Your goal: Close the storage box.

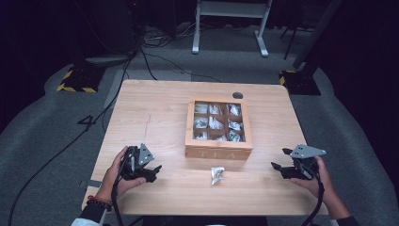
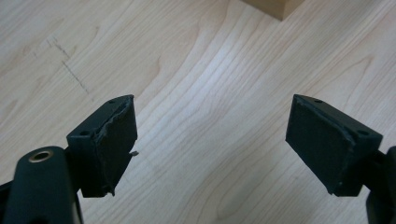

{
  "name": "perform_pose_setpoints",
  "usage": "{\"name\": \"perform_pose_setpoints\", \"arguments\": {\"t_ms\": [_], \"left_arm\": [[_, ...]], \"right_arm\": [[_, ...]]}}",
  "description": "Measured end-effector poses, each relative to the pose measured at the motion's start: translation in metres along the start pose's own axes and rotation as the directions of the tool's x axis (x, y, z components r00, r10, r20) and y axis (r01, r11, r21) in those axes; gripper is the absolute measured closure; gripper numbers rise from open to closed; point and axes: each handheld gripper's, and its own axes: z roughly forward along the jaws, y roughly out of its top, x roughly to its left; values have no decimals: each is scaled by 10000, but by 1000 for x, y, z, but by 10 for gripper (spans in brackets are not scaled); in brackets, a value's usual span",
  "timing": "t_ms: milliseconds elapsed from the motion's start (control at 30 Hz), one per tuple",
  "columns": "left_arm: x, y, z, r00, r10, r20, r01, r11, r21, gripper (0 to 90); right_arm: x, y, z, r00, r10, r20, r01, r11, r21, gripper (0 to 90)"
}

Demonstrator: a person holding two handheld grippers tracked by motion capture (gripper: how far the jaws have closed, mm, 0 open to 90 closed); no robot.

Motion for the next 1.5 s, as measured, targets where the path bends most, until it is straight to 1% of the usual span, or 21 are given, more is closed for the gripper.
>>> {"name": "perform_pose_setpoints", "arguments": {"t_ms": [100, 200, 267, 367, 467, 567, 633, 733, 800, 867, 967, 1033, 1100, 1167, 1233, 1267, 1300, 1333, 1400, 1433, 1500], "left_arm": [[1, -8, 2, 9999, -86, 67, 85, 9999, 105, 170], [2, -15, 5, 9999, -113, 62, 112, 9997, 236, 170], [3, -19, 6, 9999, -81, 72, 79, 9995, 314, 170], [5, -26, 6, 9996, -245, 145, 240, 9991, 337, 170], [8, -31, 6, 9986, -439, 302, 431, 9987, 255, 170], [12, -37, 6, 9967, -582, 574, 573, 9982, 173, 169], [14, -41, 6, 9961, -574, 667, 561, 9982, 214, 169], [19, -47, 8, 9944, -746, 744, 728, 9970, 267, 169], [22, -51, 8, 9906, -1014, 913, 990, 9946, 310, 169], [24, -55, 8, 9871, -1195, 1067, 1177, 9928, 235, 168], [28, -61, 8, 9786, -1534, 1368, 1527, 9881, 154, 167], [32, -66, 10, 9708, -1779, 1606, 1821, 9832, -115, 166], [32, -70, 9, 9713, -1759, 1604, 1840, 9822, -372, 163], [31, -71, 9, 9712, -1793, 1569, 1874, 9815, -381, 163], [31, -71, 9, 9715, -1793, 1554, 1873, 9816, -381, 162], [31, -71, 9, 9703, -1847, 1563, 1928, 9805, -383, 162], [31, -71, 9, 9732, -1736, 1506, 1812, 9827, -384, 162], [31, -71, 9, 9704, -1846, 1560, 1927, 9805, -383, 162], [31, -71, 9, 9714, -1798, 1549, 1878, 9814, -385, 162], [31, -71, 9, 9698, -1868, 1570, 1950, 9801, -383, 162], [31, -71, 9, 9702, -1851, 1564, 1933, 9804, -388, 162]], "right_arm": [[-1, -7, -1, 9998, 199, 10, -199, 9998, 38, 255], [-4, -15, -2, 9982, 566, -201, -566, 9984, 4, 247], [-5, -20, -3, 9977, 644, -217, -643, 9979, 50, 244], [-7, -27, -4, 9953, 926, -300, -925, 9957, 24, 240], [-10, -35, -3, 9927, 1167, -301, -1166, 9932, 53, 238], [-12, -42, -3, 9918, 1263, -218, -1260, 9919, 143, 238], [-13, -46, -3, 9895, 1425, -220, -1422, 9897, 174, 236], [-16, -53, -3, 9868, 1607, -195, -1603, 9868, 220, 235], [-17, -57, -4, 9840, 1773, -193, -1770, 9841, 153, 229], [-19, -62, -4, 9799, 1992, -145, -1990, 9799, 108, 223], [-21, -70, -3, 9735, 2288, -57, -2286, 9734, 176, 217], [-21, -73, -4, 9727, 2322, 34, -2322, 9727, 50, 214], [-20, -73, -5, 9712, 2382, 106, -2382, 9712, 39, 211], [-19, -73, -5, 9724, 2322, 216, -2324, 9726, 84, 211], [-19, -73, -5, 9726, 2316, 216, -2318, 9727, 76, 208], [-19, -73, -5, 9723, 2327, 203, -2329, 9725, 85, 207], [-20, -73, -4, 9722, 2333, 196, -2335, 9723, 84, 205], [-20, -73, -4, 9723, 2329, 197, -2331, 9724, 85, 205], [-19, -73, -4, 9725, 2319, 203, -2321, 9726, 91, 205], [-19, -73, -4, 9725, 2321, 204, -2323, 9726, 91, 205], [-19, -73, -4, 9725, 2321, 201, -2323, 9726, 87, 205]]}}
